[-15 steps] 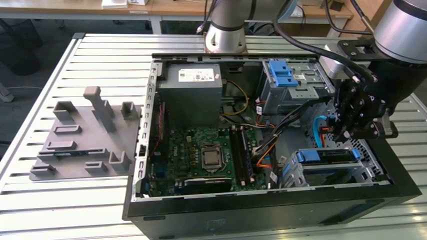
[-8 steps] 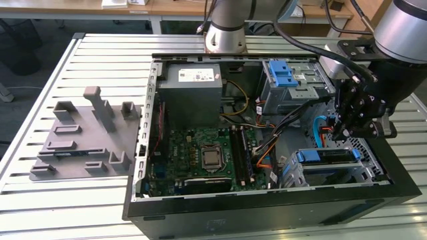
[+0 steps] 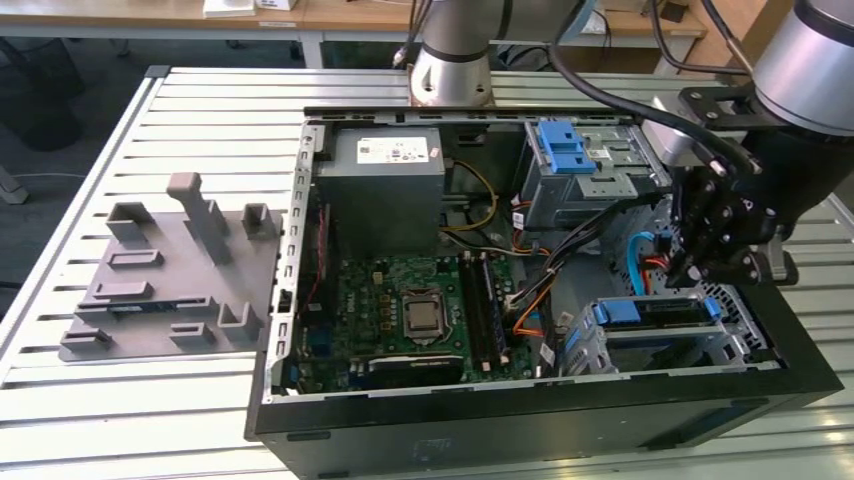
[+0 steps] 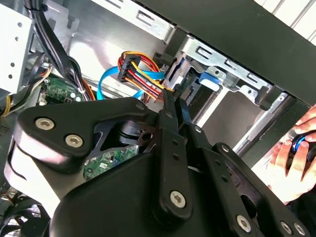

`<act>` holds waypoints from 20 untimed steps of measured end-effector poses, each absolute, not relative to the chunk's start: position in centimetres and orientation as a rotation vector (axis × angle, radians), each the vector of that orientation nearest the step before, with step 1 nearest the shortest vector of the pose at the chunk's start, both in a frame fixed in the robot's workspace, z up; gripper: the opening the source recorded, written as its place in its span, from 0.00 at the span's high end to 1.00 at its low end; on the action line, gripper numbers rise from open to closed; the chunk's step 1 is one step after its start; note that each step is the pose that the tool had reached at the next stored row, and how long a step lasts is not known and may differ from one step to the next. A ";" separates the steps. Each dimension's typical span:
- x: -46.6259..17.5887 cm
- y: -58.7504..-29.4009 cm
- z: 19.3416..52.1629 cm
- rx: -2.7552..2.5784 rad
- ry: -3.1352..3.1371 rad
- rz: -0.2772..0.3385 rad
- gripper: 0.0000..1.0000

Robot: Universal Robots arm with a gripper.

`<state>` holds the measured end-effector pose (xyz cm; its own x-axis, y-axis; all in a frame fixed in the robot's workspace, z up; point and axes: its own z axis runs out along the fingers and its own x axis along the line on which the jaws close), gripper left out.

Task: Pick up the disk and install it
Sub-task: 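Insert the first disk wire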

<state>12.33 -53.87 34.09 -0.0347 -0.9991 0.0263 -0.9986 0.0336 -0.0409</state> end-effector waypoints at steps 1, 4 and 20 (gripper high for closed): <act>12.3 -54.0 34.1 -2.177 2.252 -0.073 0.84; 12.3 -54.1 34.0 -2.185 2.260 -0.057 0.84; 12.6 -54.9 33.8 -2.191 2.271 -0.036 0.84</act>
